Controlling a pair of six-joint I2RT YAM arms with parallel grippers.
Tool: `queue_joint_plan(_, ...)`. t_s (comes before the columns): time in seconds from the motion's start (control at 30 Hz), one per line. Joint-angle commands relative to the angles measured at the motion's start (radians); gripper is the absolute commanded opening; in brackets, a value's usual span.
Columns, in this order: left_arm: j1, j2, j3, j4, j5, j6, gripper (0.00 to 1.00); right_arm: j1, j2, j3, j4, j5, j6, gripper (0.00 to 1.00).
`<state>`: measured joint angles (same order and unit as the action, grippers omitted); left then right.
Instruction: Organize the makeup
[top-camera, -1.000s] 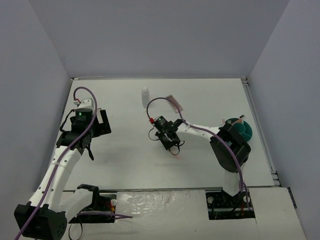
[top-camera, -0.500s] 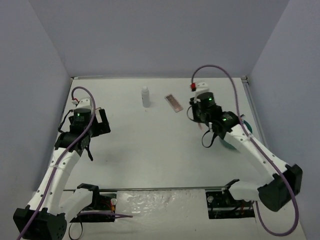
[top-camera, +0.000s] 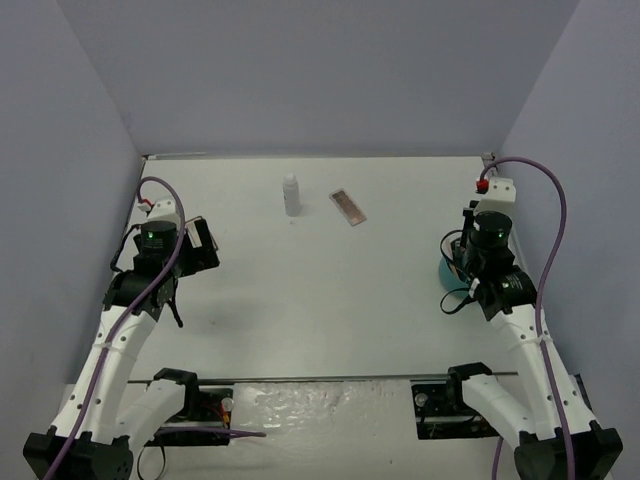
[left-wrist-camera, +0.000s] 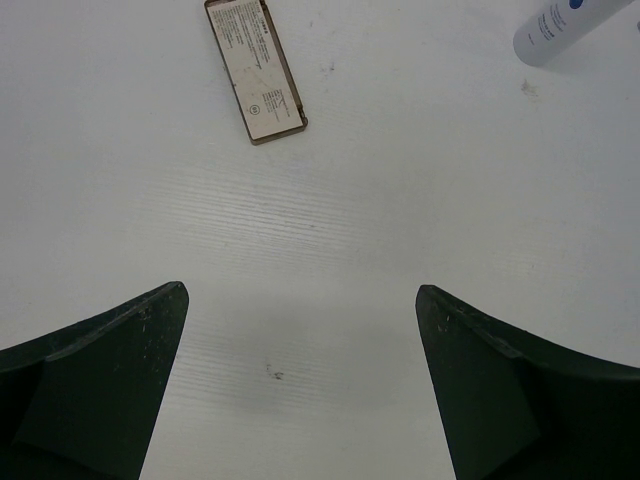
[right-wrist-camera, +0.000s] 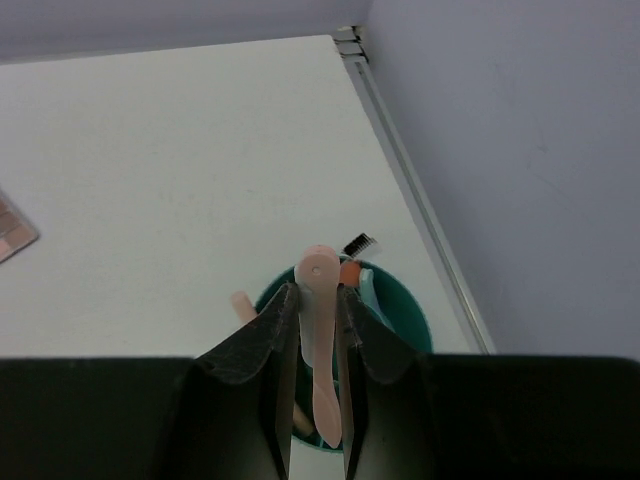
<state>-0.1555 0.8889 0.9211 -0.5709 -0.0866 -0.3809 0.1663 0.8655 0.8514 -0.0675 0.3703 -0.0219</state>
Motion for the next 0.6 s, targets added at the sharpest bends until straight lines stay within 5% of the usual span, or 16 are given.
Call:
queue_joint_plan(0.0, 0.005, -0.016, 0.034, 0.032, 0.015, -0.017, 0.97, -0.096, 0.017, -0.034, 0.230, 0.042, -0.033, 0.00)
queue_joint_plan(0.2, 0.004, -0.020, 0.042, 0.023, 0.028, -0.015, 0.97, -0.290, 0.104, -0.115, 0.396, -0.144, -0.024, 0.00)
queue_joint_plan(0.57, 0.001, -0.011, 0.044, 0.020, 0.030, -0.015, 0.97, -0.422, 0.227, -0.216, 0.643, -0.308, -0.057, 0.00)
